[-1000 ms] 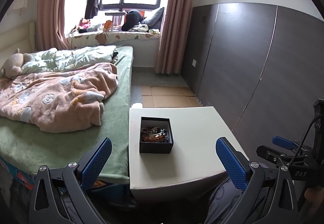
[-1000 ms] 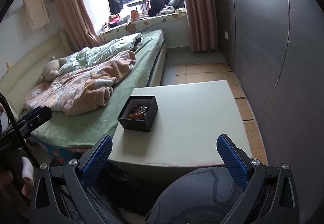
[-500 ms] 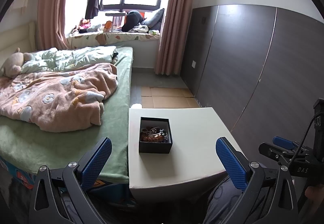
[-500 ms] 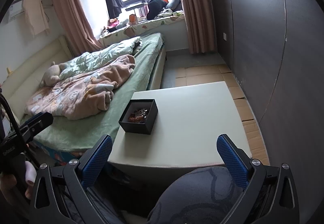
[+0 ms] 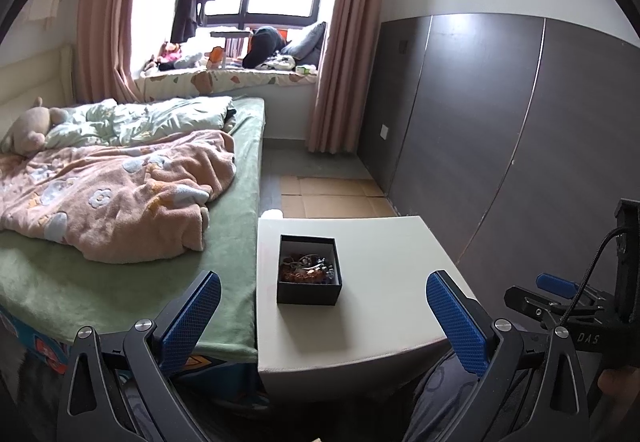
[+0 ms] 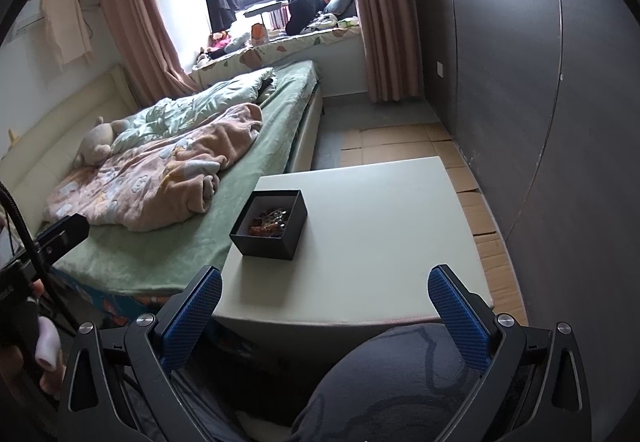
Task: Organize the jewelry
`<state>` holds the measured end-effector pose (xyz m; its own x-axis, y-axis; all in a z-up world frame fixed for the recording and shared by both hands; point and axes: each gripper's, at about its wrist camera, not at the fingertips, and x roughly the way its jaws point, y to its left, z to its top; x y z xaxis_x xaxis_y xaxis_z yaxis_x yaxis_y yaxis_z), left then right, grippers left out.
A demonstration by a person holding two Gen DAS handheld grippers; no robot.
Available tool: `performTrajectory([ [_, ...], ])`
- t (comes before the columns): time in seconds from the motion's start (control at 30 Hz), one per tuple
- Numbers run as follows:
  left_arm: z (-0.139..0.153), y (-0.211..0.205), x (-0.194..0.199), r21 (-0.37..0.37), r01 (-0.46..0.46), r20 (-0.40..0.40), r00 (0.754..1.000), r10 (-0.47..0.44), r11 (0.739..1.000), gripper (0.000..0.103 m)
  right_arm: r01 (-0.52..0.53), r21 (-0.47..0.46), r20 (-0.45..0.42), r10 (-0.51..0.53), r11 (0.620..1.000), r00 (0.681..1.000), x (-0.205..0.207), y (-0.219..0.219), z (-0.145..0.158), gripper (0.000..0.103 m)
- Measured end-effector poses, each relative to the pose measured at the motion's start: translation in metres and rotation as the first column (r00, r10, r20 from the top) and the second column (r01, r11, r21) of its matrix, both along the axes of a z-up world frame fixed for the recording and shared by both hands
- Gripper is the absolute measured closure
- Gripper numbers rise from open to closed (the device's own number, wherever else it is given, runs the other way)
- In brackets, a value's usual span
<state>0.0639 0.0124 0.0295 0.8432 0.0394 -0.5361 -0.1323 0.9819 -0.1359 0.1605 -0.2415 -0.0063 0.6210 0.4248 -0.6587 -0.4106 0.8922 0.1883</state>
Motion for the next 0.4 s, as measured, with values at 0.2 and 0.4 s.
performTrajectory([
  [0.2,0.0009,0.0000,-0.0017,-0.004,0.000,0.005,1.000,0.000,1.000,0.000,-0.001,-0.002,0.003,0.001,1.000,1.000,-0.0011,0.0003,0.0015,0.000],
  [0.4,0.0006,-0.0068,-0.0039,0.000,0.018,0.013,1.000,-0.018,1.000,0.000,0.009,-0.009,0.001,-0.009,1.000,1.000,-0.0010,0.0012,0.0014,0.000],
])
